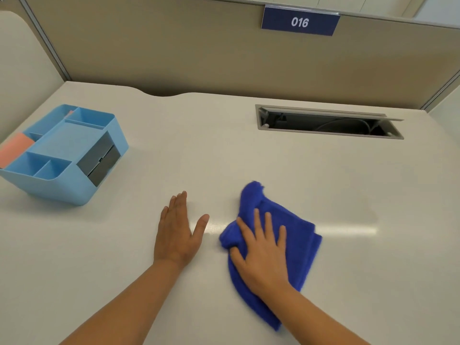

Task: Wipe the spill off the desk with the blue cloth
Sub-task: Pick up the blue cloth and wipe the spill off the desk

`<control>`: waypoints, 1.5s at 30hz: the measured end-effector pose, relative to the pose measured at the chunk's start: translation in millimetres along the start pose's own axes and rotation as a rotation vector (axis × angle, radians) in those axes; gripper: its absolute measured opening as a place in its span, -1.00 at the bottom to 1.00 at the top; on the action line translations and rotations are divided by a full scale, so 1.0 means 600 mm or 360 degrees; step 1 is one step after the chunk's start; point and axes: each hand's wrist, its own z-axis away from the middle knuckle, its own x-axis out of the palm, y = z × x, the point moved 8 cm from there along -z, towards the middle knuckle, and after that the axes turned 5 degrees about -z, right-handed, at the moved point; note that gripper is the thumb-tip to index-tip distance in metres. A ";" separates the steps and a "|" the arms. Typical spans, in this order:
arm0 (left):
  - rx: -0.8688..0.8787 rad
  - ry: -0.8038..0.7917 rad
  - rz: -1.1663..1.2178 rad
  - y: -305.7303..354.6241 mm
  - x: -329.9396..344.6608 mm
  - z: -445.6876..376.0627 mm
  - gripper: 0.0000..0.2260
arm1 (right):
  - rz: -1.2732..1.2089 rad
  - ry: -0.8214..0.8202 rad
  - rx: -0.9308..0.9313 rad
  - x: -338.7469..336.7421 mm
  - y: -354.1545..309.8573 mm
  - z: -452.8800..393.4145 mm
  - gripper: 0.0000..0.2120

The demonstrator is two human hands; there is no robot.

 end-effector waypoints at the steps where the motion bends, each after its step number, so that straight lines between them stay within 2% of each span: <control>1: -0.0004 0.0001 -0.0002 0.000 0.000 -0.001 -0.31 | -0.0007 -0.0018 -0.0084 0.005 -0.018 -0.017 -0.41; 5: -0.0025 0.0009 0.0012 -0.003 0.000 -0.003 -0.31 | -0.0001 -0.0044 -0.0236 0.016 -0.063 -0.112 -0.44; 11: -0.0020 0.0031 0.0030 -0.003 -0.001 -0.002 -0.32 | -0.0019 -0.0028 -0.0101 0.001 -0.062 -0.266 -0.44; 15: -0.0038 0.0038 0.0061 -0.002 -0.001 -0.002 -0.31 | -0.0049 0.0011 0.0049 -0.029 -0.013 -0.333 -0.45; 19: -0.0074 0.0052 0.0090 -0.008 -0.001 -0.002 -0.35 | -0.0041 0.0075 0.0284 -0.066 0.083 -0.362 -0.45; 29: -0.0148 0.0001 0.0137 -0.016 0.004 0.003 -0.37 | -0.0026 0.0290 0.0847 -0.137 0.321 -0.265 -0.43; 33: -0.0122 0.0017 0.0122 -0.009 0.000 0.005 -0.37 | -0.0032 0.0341 0.1021 -0.146 0.365 -0.177 -0.46; 39: -0.0111 0.0015 0.0097 -0.004 -0.001 0.003 -0.35 | -0.0020 0.0372 0.1010 -0.117 0.297 -0.041 -0.43; 45: -0.0097 0.0002 0.0053 -0.002 0.000 0.002 -0.33 | -0.0009 0.0263 0.0697 -0.056 0.149 -0.005 -0.39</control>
